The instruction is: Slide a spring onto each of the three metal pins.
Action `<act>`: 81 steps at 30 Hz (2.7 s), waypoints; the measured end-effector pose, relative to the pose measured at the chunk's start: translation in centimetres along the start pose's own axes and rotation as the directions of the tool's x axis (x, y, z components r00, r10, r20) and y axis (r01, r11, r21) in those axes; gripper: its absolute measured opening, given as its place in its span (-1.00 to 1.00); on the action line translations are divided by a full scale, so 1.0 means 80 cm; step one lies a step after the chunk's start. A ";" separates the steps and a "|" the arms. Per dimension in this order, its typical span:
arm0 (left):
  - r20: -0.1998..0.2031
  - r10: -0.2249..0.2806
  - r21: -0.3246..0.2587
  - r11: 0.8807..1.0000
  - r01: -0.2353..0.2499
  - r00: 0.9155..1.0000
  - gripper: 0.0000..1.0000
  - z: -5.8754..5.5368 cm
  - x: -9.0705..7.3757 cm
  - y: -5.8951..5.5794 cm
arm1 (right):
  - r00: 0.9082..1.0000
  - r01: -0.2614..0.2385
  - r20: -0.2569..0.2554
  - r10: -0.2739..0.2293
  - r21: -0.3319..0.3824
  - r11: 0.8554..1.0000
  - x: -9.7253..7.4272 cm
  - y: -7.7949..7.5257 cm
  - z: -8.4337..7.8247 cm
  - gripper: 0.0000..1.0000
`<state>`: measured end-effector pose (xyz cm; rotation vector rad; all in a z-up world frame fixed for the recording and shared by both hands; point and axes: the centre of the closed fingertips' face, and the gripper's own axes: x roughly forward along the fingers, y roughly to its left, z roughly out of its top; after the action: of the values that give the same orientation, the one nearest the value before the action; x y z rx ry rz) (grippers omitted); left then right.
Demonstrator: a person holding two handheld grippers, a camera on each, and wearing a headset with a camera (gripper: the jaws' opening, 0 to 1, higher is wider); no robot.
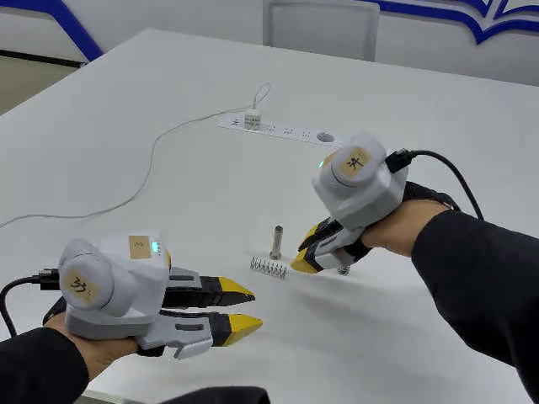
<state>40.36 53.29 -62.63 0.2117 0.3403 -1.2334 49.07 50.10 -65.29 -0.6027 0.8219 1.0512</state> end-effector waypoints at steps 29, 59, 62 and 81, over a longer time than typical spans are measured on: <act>-0.026 0.017 -0.006 1.000 -0.018 1.000 -0.65 -0.008 -0.004 0.005 | 0.999 -0.026 -0.045 0.028 0.033 0.999 0.046 0.001 -0.013 -0.77; -0.036 -0.065 0.058 0.996 0.067 0.997 -0.53 0.019 0.022 -0.010 | 0.992 -0.123 -0.039 0.119 -0.118 0.985 -0.069 0.081 -0.035 -0.78; -0.034 -0.078 0.065 0.995 0.080 0.996 -0.53 0.022 0.025 -0.013 | 0.991 -0.136 -0.037 0.132 -0.130 0.982 -0.071 0.088 -0.034 -0.78; -0.035 -0.138 0.117 0.983 0.141 0.990 -0.73 0.032 0.033 -0.033 | 0.981 -0.192 -0.027 0.191 -0.201 0.961 -0.078 0.111 -0.025 -0.78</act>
<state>38.95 49.27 -61.16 0.3119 0.3088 -1.3922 38.66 48.84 -61.76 -0.7092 0.7964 1.3216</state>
